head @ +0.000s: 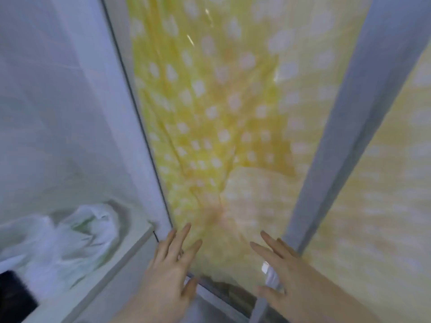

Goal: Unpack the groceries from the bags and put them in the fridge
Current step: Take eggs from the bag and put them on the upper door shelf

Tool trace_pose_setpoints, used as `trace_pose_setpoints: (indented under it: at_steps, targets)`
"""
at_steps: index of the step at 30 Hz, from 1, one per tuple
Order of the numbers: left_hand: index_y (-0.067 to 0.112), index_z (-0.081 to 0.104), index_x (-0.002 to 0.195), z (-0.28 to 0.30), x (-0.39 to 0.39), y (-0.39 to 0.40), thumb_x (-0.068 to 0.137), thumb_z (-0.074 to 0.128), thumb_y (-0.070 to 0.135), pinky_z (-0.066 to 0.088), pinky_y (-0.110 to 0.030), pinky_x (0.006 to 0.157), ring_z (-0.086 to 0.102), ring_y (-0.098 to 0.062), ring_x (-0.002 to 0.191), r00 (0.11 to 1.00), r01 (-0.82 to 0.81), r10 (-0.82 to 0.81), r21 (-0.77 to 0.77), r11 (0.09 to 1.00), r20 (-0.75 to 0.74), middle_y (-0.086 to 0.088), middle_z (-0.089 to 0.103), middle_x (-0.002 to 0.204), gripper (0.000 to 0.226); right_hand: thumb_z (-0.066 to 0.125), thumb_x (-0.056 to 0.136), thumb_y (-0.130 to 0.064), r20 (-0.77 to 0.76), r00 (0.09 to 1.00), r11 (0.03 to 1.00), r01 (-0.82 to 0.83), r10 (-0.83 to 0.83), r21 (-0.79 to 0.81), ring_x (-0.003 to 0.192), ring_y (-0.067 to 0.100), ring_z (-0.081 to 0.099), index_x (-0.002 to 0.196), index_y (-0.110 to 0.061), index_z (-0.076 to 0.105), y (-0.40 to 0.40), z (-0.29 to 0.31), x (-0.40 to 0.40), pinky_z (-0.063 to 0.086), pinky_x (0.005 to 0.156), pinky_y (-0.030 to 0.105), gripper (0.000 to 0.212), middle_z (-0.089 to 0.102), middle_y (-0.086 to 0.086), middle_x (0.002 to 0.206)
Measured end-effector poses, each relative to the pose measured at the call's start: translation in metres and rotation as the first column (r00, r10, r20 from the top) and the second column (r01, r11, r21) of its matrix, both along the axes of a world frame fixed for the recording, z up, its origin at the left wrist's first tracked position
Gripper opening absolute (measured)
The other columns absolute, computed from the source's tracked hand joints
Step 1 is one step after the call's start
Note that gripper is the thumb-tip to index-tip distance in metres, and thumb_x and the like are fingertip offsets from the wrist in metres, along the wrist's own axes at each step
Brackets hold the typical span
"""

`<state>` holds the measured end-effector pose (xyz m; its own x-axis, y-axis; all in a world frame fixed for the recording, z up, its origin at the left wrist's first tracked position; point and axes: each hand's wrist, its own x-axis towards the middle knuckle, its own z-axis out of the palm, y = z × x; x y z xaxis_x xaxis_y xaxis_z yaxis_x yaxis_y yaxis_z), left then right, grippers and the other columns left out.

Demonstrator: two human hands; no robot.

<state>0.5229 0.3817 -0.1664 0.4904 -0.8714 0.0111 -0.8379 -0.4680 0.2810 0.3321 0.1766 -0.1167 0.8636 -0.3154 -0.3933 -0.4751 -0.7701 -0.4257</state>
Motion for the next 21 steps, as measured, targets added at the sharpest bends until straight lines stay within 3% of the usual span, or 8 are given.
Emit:
trace_pose_setpoints:
  at_steps: [5,8,10,13,17,21]
  targets:
    - [0.046,0.003,0.158,0.009,0.042,0.091,0.083,0.018,0.065,0.002,-0.040,0.127,-0.027,-0.013,0.150,0.970,-0.245,0.245,0.058,0.968,0.002,0.018,-0.035,0.158,0.079,0.053,0.100,-0.055,0.033,0.984,0.985,-0.171,0.172,-0.030,0.159,0.011,-0.010,0.159,-0.052,0.005,0.052,0.006,0.079,0.017,0.128,0.036,0.075,-0.025,-0.033,0.159]
    - [0.044,0.019,0.158,-0.003,0.070,0.148,0.085,0.037,0.058,0.017,-0.048,0.127,-0.005,-0.026,0.158,0.943,-0.332,0.332,0.095,0.939,0.016,0.014,-0.023,0.167,0.077,0.055,0.098,-0.056,0.071,0.966,0.969,-0.246,0.248,-0.037,0.158,0.008,-0.010,0.158,-0.052,0.007,0.090,-0.001,0.125,0.015,0.128,0.036,0.077,-0.026,-0.039,0.150]
    - [0.039,0.040,0.152,-0.009,0.090,0.185,0.080,0.053,0.053,0.037,-0.055,0.115,0.024,-0.034,0.154,0.931,-0.366,0.364,0.053,0.929,0.039,0.009,0.005,0.171,0.075,0.055,0.098,-0.056,0.089,0.950,0.955,-0.296,0.298,-0.035,0.158,0.006,-0.009,0.159,-0.052,0.008,0.116,-0.006,0.154,0.013,0.128,0.035,0.077,-0.024,-0.039,0.152]
    - [0.034,0.050,0.143,-0.012,0.114,0.234,0.074,0.058,0.051,0.053,-0.053,0.099,0.047,-0.036,0.141,0.911,-0.406,0.400,0.053,0.912,0.104,0.000,0.031,0.165,0.072,0.056,0.097,-0.057,0.133,0.928,0.937,-0.344,0.348,-0.050,0.158,0.004,-0.005,0.158,-0.051,0.012,0.154,-0.012,0.194,0.013,0.127,0.029,0.076,-0.019,-0.034,0.162]
    - [0.032,0.053,0.137,-0.014,0.137,0.289,0.066,0.063,0.053,0.057,-0.048,0.092,0.056,-0.035,0.133,0.875,-0.478,0.463,0.096,0.873,0.144,-0.005,0.047,0.154,0.075,0.058,0.096,-0.056,0.159,0.894,0.907,-0.420,0.419,-0.026,0.158,0.004,0.002,0.158,-0.050,0.014,0.203,-0.025,0.246,0.014,0.126,0.026,0.076,-0.012,-0.029,0.165]
    - [0.033,0.059,0.134,-0.033,0.161,0.332,0.064,0.062,0.056,0.058,-0.047,0.091,0.061,-0.036,0.128,0.831,-0.555,0.540,0.134,0.821,0.132,-0.004,0.050,0.153,0.074,0.058,0.093,-0.060,0.166,0.844,0.856,-0.517,0.509,0.000,0.155,-0.003,0.008,0.156,-0.053,0.017,0.240,-0.034,0.292,0.022,0.123,0.024,0.076,-0.010,-0.039,0.157]
